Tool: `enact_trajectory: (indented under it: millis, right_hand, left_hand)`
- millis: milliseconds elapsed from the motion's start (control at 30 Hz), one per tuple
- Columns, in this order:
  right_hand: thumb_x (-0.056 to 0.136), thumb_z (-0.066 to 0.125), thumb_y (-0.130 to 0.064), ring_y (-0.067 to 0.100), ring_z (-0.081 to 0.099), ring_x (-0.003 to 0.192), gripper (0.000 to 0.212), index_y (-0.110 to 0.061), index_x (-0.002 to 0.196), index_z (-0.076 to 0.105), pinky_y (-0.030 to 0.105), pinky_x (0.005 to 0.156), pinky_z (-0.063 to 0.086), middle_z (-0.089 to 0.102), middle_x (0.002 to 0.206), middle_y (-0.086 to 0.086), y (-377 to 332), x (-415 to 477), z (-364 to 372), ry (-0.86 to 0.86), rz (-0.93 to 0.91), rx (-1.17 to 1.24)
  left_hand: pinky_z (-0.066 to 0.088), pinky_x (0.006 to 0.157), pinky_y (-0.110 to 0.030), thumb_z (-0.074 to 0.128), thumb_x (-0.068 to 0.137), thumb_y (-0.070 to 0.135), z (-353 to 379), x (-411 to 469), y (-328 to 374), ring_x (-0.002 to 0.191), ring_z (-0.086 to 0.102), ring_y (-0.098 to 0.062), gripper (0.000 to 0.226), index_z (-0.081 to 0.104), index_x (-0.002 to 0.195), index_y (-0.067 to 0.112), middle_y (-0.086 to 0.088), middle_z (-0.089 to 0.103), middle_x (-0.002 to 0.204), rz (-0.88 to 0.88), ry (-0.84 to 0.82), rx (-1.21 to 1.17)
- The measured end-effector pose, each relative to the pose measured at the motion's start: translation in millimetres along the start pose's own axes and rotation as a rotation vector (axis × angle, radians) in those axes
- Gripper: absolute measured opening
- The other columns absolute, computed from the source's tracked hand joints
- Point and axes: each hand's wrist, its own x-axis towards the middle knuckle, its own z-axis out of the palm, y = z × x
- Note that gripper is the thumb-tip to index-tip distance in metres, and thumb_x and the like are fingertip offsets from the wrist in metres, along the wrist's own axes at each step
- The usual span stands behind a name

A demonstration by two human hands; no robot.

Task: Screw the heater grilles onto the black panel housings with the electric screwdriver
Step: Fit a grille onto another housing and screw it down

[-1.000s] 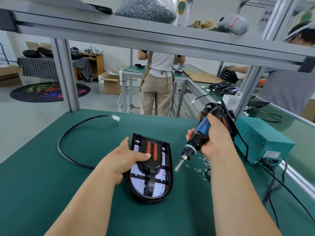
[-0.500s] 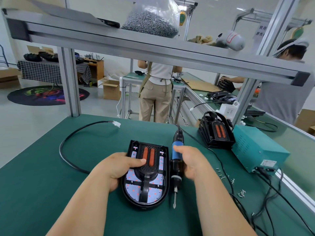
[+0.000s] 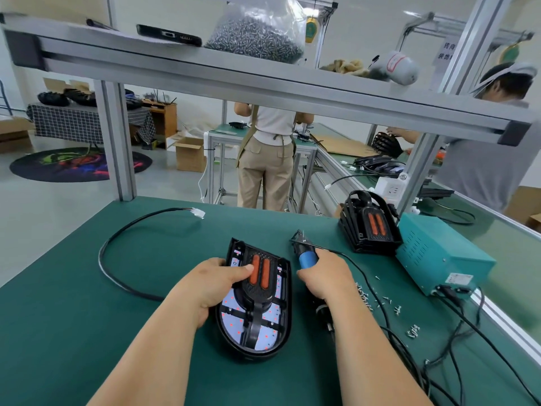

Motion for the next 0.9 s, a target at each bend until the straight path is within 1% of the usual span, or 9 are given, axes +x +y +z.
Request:
enact_trajectory:
  millis: [167, 300, 367, 433, 467, 567, 700, 800, 900]
  right_hand:
    - [0.085, 0.062, -0.031, 0.029, 0.055, 0.078, 0.027, -0.014, 0.074, 0.045, 0.029, 0.055, 0.035, 0.050, 0.075, 0.002, 0.9, -7.2, -9.5, -0.016, -0.007, -0.070]
    - [0.085, 0.058, -0.029, 0.028, 0.048, 0.072, 0.031, -0.015, 0.064, 0.039, 0.030, 0.056, 0.034, 0.047, 0.072, 0.003, -1.1, -19.4, -22.3, 0.027, 0.013, -0.042]
    - [0.085, 0.055, -0.030, 0.031, 0.047, 0.077, 0.030, -0.017, 0.062, 0.041, 0.030, 0.059, 0.034, 0.051, 0.083, 0.007, -5.4, -28.5, -26.2, 0.066, -0.002, -0.024]
    - [0.088, 0.055, -0.036, 0.033, 0.049, 0.088, 0.019, -0.021, 0.077, 0.056, 0.030, 0.065, 0.039, 0.052, 0.100, 0.013, -12.7, -41.2, -25.0, 0.067, -0.071, 0.024]
    - [0.089, 0.056, -0.042, 0.035, 0.053, 0.102, 0.026, -0.021, 0.101, 0.064, 0.032, 0.077, 0.044, 0.053, 0.113, 0.014, -16.3, -49.1, -21.6, 0.051, -0.115, 0.047]
    - [0.085, 0.059, -0.062, 0.033, 0.040, 0.133, 0.075, -0.027, 0.148, 0.039, 0.037, 0.109, 0.034, 0.040, 0.141, 0.012, -27.4, -80.1, -3.4, 0.073, -0.305, 0.063]
    - [0.065, 0.047, -0.090, 0.033, -0.001, 0.151, 0.108, -0.049, 0.153, 0.001, 0.052, 0.121, 0.015, 0.000, 0.164, 0.001, -40.1, -104.4, 26.0, -0.150, -0.347, 0.048]
    - [0.059, 0.045, -0.096, 0.031, -0.020, 0.151, 0.116, -0.050, 0.151, -0.007, 0.057, 0.120, 0.013, -0.016, 0.165, -0.007, -41.6, -106.5, 39.1, -0.226, -0.286, 0.034]
    - [0.057, 0.049, -0.094, 0.028, -0.022, 0.150, 0.120, -0.047, 0.153, -0.006, 0.052, 0.118, 0.020, -0.015, 0.165, -0.008, -40.5, -105.6, 41.2, -0.228, -0.252, 0.073]
  left_hand:
    - [0.045, 0.104, -0.042, 0.049, 0.090, 0.069, -3.1, 3.1, 3.5, 0.110, 0.062, -0.028, 0.066, 0.073, 0.108, 0.011, -0.006, 0.069, 0.114, 0.030, 0.122, 0.219]
    - [0.045, 0.082, -0.037, 0.043, 0.102, 0.041, -17.2, 8.1, 1.9, 0.082, 0.052, -0.028, 0.043, 0.063, 0.080, 0.010, -0.007, 0.057, 0.080, 0.196, 0.447, 0.402]
    - [0.040, 0.081, -0.033, 0.048, 0.100, 0.025, -28.7, 9.1, 5.4, 0.087, 0.051, -0.028, 0.022, 0.064, 0.085, 0.024, -0.005, 0.060, 0.088, 0.231, 0.495, 0.439]
    - [0.041, 0.084, -0.029, 0.051, 0.098, 0.020, -45.5, 12.1, 14.2, 0.099, 0.056, -0.027, 0.024, 0.071, 0.112, 0.023, -0.004, 0.067, 0.113, 0.224, 0.532, 0.502]
    - [0.044, 0.087, -0.029, 0.051, 0.097, 0.020, -56.0, 13.2, 19.0, 0.105, 0.058, -0.027, 0.029, 0.069, 0.120, 0.021, -0.003, 0.067, 0.122, 0.210, 0.542, 0.562]
    - [0.043, 0.101, -0.035, 0.049, 0.101, 0.025, -90.6, 11.7, 25.7, 0.123, 0.055, -0.031, 0.032, 0.066, 0.127, 0.017, -0.009, 0.061, 0.135, 0.156, 0.533, 0.823]
    - [0.035, 0.109, -0.033, 0.039, 0.101, 0.050, -123.0, -4.1, -3.8, 0.135, 0.045, -0.025, 0.052, 0.061, 0.132, 0.014, -0.008, 0.053, 0.144, 0.043, 0.346, 0.998]
    - [0.014, 0.122, -0.035, 0.055, 0.091, 0.058, -132.9, -18.7, -27.8, 0.151, 0.019, -0.018, 0.062, 0.050, 0.143, 0.026, 0.004, 0.035, 0.158, 0.098, 0.206, 0.976]
    - [0.015, 0.121, -0.042, 0.069, 0.089, 0.041, -132.9, -27.0, -38.8, 0.136, 0.043, -0.011, 0.018, 0.065, 0.107, 0.040, 0.017, 0.054, 0.134, 0.285, 0.180, 0.977]
